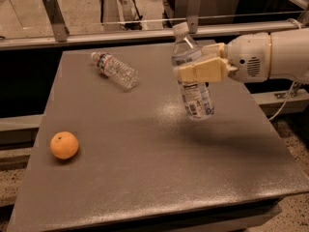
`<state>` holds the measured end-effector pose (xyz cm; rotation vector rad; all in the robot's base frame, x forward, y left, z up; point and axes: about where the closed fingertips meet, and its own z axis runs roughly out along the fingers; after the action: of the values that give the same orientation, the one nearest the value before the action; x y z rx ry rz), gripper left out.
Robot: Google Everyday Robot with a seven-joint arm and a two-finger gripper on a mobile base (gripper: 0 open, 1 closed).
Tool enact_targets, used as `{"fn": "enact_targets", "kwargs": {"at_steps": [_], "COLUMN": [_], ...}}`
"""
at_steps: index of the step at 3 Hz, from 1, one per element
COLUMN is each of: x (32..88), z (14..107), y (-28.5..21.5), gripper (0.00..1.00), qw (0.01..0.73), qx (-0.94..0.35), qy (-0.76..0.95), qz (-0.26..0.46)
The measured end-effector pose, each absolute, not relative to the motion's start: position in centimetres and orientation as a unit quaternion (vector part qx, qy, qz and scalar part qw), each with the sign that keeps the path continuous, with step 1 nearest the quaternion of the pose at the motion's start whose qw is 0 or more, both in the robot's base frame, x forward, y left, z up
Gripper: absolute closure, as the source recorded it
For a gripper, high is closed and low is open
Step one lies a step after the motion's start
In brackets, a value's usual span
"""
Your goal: Place blue plastic bottle upright
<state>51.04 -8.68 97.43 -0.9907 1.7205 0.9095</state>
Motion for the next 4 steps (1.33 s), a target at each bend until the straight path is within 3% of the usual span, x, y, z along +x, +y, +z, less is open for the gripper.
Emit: {"fn": "enact_targets", "kwargs": {"at_steps": [2, 4], "x": [49.4, 48.6], "z": [100.1, 98.1], "y": [-6.6, -4.6], "gripper": [1.0, 1.0], "qw": [0.566, 0.609], "qx": [-0.459, -0.499], "qy": [0.594, 0.497], "qz": [0.34, 0.365]}}
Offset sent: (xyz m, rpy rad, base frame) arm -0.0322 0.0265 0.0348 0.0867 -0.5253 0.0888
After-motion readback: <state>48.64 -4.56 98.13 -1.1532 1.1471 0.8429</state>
